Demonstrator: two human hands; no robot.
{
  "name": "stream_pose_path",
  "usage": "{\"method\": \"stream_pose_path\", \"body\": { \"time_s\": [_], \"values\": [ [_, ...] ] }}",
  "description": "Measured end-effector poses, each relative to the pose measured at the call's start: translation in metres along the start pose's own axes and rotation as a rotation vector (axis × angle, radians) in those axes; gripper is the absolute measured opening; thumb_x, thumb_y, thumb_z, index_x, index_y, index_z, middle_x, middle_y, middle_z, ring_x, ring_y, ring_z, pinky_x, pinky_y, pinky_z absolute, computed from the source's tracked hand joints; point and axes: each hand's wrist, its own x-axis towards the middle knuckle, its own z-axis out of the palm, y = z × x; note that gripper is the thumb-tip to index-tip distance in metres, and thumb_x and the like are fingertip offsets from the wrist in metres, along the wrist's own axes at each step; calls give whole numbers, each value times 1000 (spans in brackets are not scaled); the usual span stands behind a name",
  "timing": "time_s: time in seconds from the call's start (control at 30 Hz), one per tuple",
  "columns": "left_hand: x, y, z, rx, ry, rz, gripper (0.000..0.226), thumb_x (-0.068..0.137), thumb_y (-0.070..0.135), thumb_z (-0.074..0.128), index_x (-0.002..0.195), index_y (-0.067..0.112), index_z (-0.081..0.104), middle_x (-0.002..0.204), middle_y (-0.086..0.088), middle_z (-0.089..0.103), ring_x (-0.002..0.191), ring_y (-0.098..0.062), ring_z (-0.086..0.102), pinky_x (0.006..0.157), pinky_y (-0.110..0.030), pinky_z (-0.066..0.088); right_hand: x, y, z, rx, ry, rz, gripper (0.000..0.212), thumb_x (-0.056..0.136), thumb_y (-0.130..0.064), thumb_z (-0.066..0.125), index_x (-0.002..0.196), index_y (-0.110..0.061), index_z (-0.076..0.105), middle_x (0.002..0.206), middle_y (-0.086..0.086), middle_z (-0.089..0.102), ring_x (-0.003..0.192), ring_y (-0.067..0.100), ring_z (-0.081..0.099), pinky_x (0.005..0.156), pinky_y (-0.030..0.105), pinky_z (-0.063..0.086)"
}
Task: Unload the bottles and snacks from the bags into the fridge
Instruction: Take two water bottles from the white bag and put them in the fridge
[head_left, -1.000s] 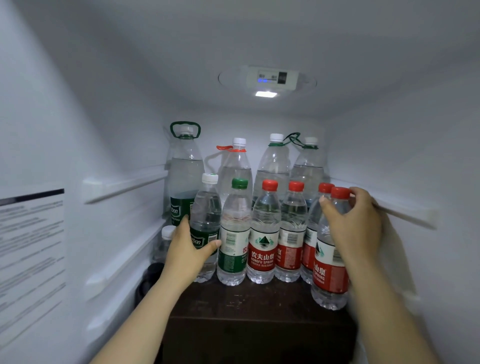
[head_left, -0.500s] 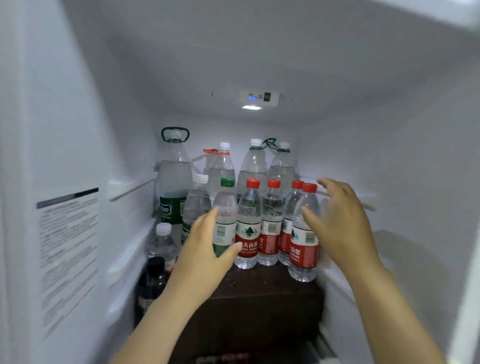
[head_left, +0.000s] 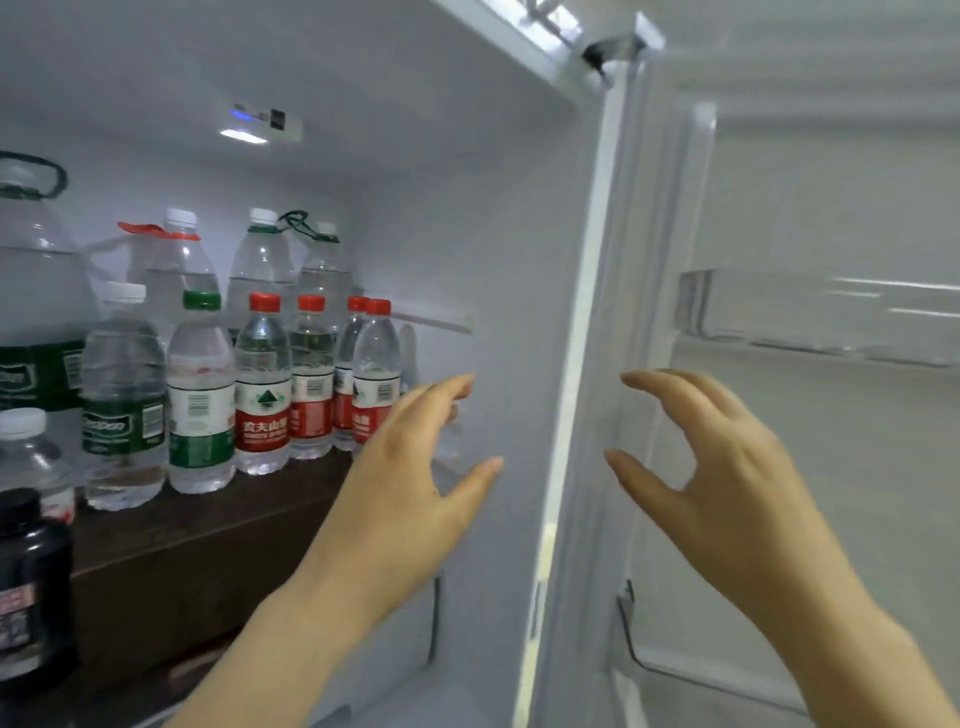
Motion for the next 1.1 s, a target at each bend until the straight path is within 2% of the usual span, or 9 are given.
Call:
{"method": "stream_pose_path", "body": {
  "time_s": [0.1,0.27,0.4,0.5,0.6,0.73,0.83,1.0,1.1],
  "values": [
    [-4,33,29,-97,-54,88,58,84,37,65,136,42,40,128,31,44,117,19,39,94,-2,33,-28,16,-42,-103,8,41,48,80,-28,71,125,-22,57,122,-9,56,107,11,56,88,24,41],
    [-13,90,88,-243,-170,246,55,81,41,63,133,32,48,128,24,51,118,11,47,100,-15,39,-78,44,-110,-296,29,164,46,79,-27,73,122,-20,60,117,-7,60,100,9,56,87,17,40],
    [-24,139,141,-346,-276,340,52,84,39,64,133,31,48,130,22,51,118,10,47,99,-11,37,-122,67,-168,-429,45,253,42,83,-32,68,122,-19,60,116,-7,61,87,-4,47,83,15,42],
    [-38,178,178,-404,-341,409,52,82,41,61,132,28,51,129,20,51,118,8,48,100,-13,37,-156,80,-211,-511,56,348,42,83,-33,67,122,-21,60,116,-6,63,93,5,56,84,27,50],
    [-55,219,212,-458,-408,470,51,84,40,63,132,28,51,129,20,51,118,7,48,99,-12,37,-190,90,-253,-588,53,428,42,81,-28,70,121,-21,60,116,-4,64,98,16,63,87,28,48],
    [-82,277,253,-526,-485,540,53,81,43,56,132,30,50,128,21,51,118,7,48,99,-12,40,-237,100,-310,-693,26,529,47,77,-20,77,122,-21,61,116,-6,65,102,13,63,90,26,45],
    [-106,319,280,-580,-548,600,51,85,41,60,133,32,46,126,24,48,118,7,45,100,-11,39,-271,105,-348,-758,-10,616,49,78,-23,76,124,-16,60,118,-1,66,105,15,64,91,26,45],
    [-149,383,318,-652,-657,677,58,86,38,61,139,34,38,132,24,42,123,7,38,103,-13,34,-325,101,-405,-845,-17,760,48,81,-28,72,127,-19,58,119,-5,65,105,4,56,91,19,41],
    [-173,419,341,-693,-731,748,58,86,42,60,138,39,36,124,32,35,115,15,32,95,-4,29,-354,94,-435,-924,-22,865,48,83,-33,68,128,-24,56,118,-11,62,101,-2,54,89,6,33]
  ]
}}
